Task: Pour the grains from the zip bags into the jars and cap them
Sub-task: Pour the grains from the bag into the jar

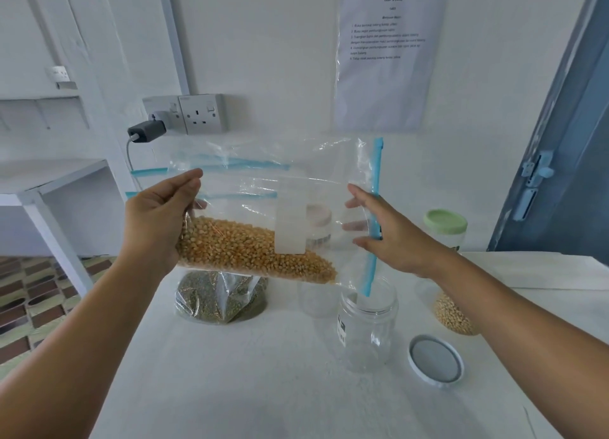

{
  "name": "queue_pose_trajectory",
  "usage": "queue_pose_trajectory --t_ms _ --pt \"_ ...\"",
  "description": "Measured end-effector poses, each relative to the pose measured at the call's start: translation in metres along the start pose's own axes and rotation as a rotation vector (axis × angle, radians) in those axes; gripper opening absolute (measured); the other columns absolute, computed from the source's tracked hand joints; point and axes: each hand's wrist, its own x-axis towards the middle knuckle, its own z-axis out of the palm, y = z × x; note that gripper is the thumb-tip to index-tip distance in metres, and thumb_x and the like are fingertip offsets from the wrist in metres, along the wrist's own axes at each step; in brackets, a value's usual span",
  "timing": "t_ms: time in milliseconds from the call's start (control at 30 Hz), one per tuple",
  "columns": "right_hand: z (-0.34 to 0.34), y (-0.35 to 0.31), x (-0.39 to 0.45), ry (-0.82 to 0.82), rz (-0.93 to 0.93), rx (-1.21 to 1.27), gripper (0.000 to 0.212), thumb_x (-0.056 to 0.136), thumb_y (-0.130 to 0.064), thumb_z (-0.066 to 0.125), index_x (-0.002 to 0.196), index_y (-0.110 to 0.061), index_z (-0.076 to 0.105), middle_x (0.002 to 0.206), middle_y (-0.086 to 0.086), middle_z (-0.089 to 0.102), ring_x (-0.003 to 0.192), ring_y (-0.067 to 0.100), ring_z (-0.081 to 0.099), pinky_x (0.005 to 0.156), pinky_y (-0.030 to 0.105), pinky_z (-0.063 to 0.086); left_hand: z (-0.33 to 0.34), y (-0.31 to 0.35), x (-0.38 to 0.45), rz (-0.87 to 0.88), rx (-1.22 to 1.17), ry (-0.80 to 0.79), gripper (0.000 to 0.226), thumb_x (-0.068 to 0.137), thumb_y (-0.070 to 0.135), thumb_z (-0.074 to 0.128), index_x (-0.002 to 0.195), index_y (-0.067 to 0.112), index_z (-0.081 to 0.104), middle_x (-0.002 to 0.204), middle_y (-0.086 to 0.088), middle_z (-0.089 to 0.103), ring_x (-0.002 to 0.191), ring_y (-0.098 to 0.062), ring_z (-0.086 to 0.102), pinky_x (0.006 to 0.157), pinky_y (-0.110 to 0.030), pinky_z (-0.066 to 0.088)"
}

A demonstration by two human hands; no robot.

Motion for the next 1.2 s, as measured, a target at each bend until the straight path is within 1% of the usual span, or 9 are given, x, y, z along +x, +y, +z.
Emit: queue_pose_trajectory --t_ms 133,267,333,433,567,767,933,1100,1200 --pt "0.003 0.002 0.0 0.061 0.032 0.097 0.084 0.096 0.007 0.065 0.16 -0.036 0.03 0.139 -0.013 0.05 0.109 0.014 0.071 0.102 0.034 0.057 0.002 -0.003 0.002 -0.001 0.024 -0.005 0.019 0.092 0.017 0.077 0.109 0.024 0.081 0.07 0.003 0.073 0.066 -0.009 0.061 0.085 -0.034 0.052" --pt "0.003 0.004 0.0 0.069 0.041 0.133 0.088 0.091 -0.004 0.077 0.161 -0.033 0.031 0.14 -0.016 0.051 0.111 0.014 0.069 0.098 0.033 0.058 0.006 -0.005 0.003 -0.012 0.031 -0.016 0.035 0.079 0.022 0.086 0.113 0.023 0.08 0.07 0.009 0.07 0.066 -0.007 0.059 0.082 -0.027 0.053" --pt "0.002 0.005 0.0 0.059 0.04 0.127 0.094 0.089 -0.004 0.079 0.162 -0.034 0.028 0.142 -0.017 0.049 0.112 0.014 0.068 0.096 0.033 0.059 0.007 -0.004 0.005 0.011 0.056 -0.044 0.046 0.074 0.021 0.088 0.118 0.022 0.077 0.069 0.008 0.054 0.062 -0.006 0.05 0.081 -0.018 0.049" --pt "-0.001 0.006 -0.001 0.058 0.018 0.085 0.093 0.092 0.0 0.074 0.163 -0.035 0.025 0.144 -0.018 0.047 0.112 0.013 0.069 0.098 0.032 0.058 0.007 -0.002 0.008 0.026 0.069 -0.068 0.054 0.076 0.013 0.088 0.127 0.017 0.073 0.071 0.007 0.036 0.062 -0.009 0.037 0.087 -0.02 0.043" --pt "-0.005 0.004 -0.002 0.069 0.004 0.034 0.091 0.095 -0.001 0.07 0.164 -0.036 0.021 0.145 -0.019 0.047 0.112 0.01 0.069 0.096 0.023 0.056 0.009 0.003 0.011 0.03 0.078 -0.073 0.056 0.076 0.01 0.088 0.13 0.015 0.073 0.072 0.008 0.037 0.064 -0.01 0.038 0.087 -0.027 0.042" --pt "-0.006 0.004 -0.006 0.092 0.009 0.014 0.089 0.097 -0.002 0.068 0.163 -0.038 0.02 0.146 -0.019 0.046 0.111 0.009 0.069 0.097 0.026 0.057 0.016 0.005 0.012 0.081 0.104 -0.072 0.055 0.074 0.013 0.089 0.126 0.02 0.074 0.07 0.01 0.038 0.062 -0.006 0.039 0.087 -0.019 0.042" --pt "-0.01 0.001 -0.01 0.115 -0.013 0.002 0.089 0.097 -0.002 0.067 0.163 -0.041 0.02 0.146 -0.02 0.047 0.11 0.01 0.069 0.096 0.025 0.057 0.02 0.009 0.014 0.134 0.113 -0.087 0.05 0.078 0.008 0.087 0.124 0.022 0.073 0.072 0.009 0.039 0.061 -0.004 0.039 0.077 -0.015 0.041" --pt "-0.012 0.001 -0.014 0.127 -0.023 -0.017 0.09 0.097 -0.002 0.067 0.163 -0.042 0.019 0.145 -0.02 0.047 0.111 0.009 0.069 0.096 0.024 0.057 0.022 0.012 0.02 0.134 0.095 -0.084 0.048 0.077 0.011 0.089 0.122 0.022 0.077 0.076 0.008 0.044 0.068 -0.008 0.042 0.079 -0.031 0.039" --pt "-0.012 0.003 -0.016 0.129 -0.027 -0.021 0.09 0.099 -0.001 0.064 0.162 -0.045 0.017 0.145 -0.02 0.046 0.114 0.009 0.068 0.097 0.024 0.057 0.024 0.013 0.02 0.134 0.083 -0.08 0.046 0.077 0.013 0.089 0.121 0.022 0.078 0.076 0.008 0.045 0.067 -0.008 0.041 0.08 -0.032 0.037"
